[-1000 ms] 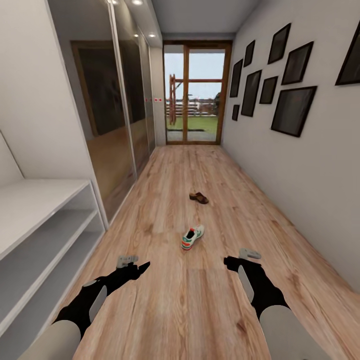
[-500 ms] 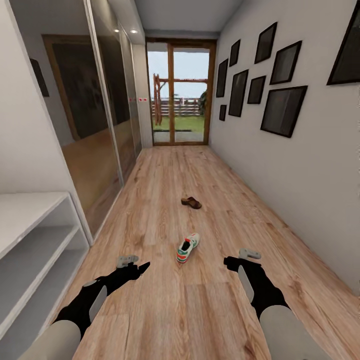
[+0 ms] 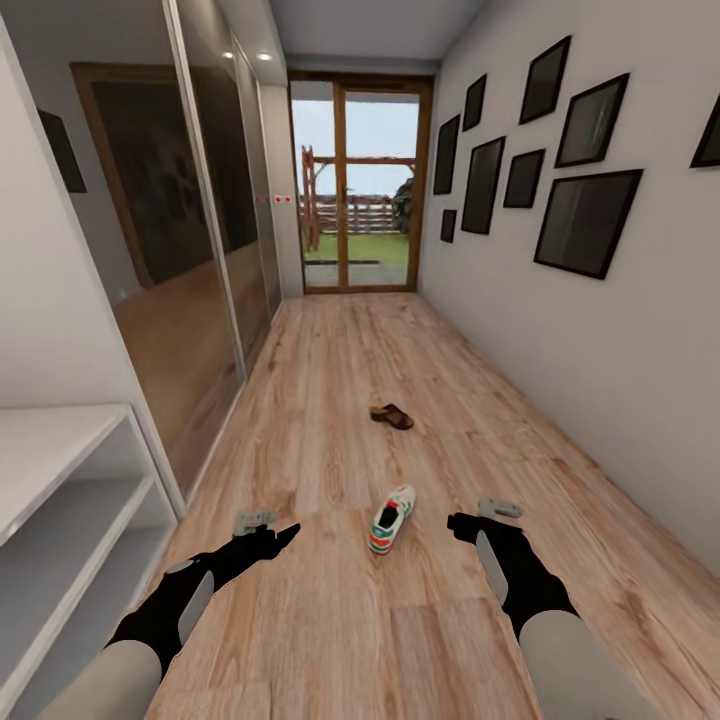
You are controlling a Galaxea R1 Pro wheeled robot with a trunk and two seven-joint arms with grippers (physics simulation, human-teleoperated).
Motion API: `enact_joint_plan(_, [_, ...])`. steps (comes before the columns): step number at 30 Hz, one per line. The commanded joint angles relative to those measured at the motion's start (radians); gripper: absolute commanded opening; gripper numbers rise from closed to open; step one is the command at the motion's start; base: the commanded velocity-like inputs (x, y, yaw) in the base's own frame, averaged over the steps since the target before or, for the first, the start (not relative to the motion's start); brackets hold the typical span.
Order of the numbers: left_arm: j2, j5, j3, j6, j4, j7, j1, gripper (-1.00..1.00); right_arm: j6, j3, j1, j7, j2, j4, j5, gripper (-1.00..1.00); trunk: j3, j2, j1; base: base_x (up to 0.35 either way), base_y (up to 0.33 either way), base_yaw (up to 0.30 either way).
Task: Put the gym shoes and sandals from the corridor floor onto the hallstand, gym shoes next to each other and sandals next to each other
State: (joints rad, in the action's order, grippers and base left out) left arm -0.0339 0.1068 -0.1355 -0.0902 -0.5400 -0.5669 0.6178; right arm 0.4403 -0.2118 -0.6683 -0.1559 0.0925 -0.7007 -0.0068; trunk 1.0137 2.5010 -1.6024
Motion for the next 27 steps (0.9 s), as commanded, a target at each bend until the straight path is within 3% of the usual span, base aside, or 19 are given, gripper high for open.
enact_joint_plan(1, [0.0,0.01,-0.002,-0.009,0.0,-0.005,0.0,1.0,0.005,-0.003,0.0,-0.002,0.001,-0.002,-0.001,1.0,0.001,0.0,0.0,0.289,0.205,-0.001])
enact_joint_plan(18, [0.0,0.01,-0.002,-0.009,0.0,-0.005,0.0,1.0,0.005,-0.004,0.0,-0.002,0.001,-0.002,-0.001,1.0,0.001,0.0,0.0,0.3,0.189,-0.008])
enact_joint_plan(27, [0.001,0.01,-0.001,-0.009,0.0,-0.005,0.0,1.0,0.006,-0.004,0.0,-0.002,0.001,-0.002,-0.001,1.0,0.001,0.0,0.0,0.309,0.176,-0.201])
